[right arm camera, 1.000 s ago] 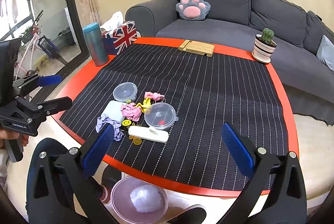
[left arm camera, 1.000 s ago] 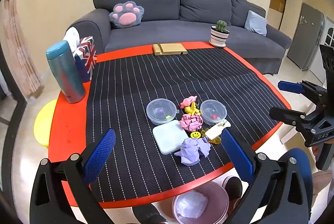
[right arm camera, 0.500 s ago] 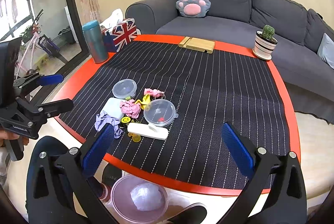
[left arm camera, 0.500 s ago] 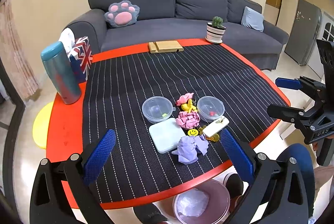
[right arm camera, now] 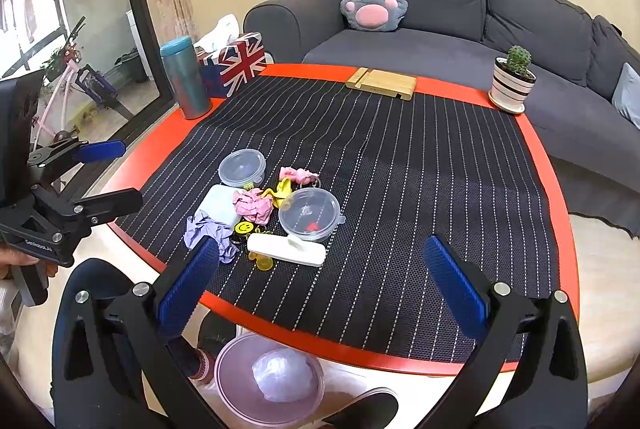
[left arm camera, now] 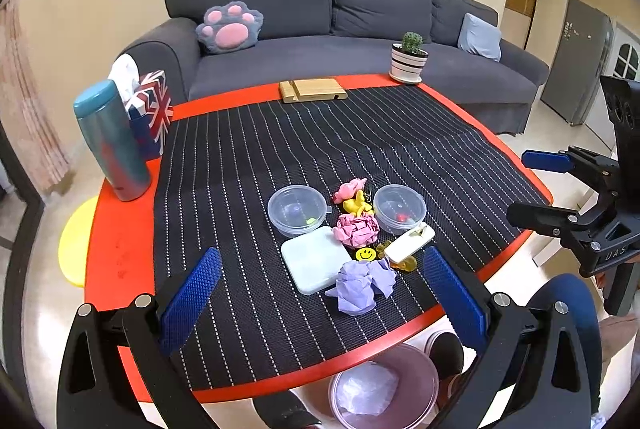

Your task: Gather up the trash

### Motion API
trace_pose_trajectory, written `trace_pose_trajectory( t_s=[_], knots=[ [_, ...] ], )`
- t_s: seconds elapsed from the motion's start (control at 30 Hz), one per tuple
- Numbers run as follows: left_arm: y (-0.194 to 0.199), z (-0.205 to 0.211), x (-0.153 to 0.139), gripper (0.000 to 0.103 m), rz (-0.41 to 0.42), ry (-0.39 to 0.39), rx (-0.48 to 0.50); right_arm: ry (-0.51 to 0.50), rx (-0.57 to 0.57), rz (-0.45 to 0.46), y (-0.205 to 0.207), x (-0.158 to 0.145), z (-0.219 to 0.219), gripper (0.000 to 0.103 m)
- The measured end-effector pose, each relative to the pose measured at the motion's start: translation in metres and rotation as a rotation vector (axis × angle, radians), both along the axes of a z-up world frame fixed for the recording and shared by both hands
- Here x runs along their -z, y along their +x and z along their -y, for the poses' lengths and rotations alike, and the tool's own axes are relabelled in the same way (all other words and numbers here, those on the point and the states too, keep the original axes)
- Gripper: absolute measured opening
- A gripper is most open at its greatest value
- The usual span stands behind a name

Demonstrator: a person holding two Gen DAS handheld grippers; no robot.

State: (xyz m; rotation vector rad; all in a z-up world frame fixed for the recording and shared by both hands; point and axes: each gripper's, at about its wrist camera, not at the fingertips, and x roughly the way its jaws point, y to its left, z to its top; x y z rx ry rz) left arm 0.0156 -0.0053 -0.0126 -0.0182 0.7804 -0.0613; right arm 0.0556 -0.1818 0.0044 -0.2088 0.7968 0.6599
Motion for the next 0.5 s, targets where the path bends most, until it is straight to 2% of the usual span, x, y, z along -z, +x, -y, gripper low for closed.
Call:
trace_pose_trajectory(
  t_s=[0.5],
  knots=[
    [0.002,-0.002,0.0,0.097,-0.009,0.001,-0.016,-0.054,-0.073,-0.038,0.021,0.006,-0.019,0.1]
  ],
)
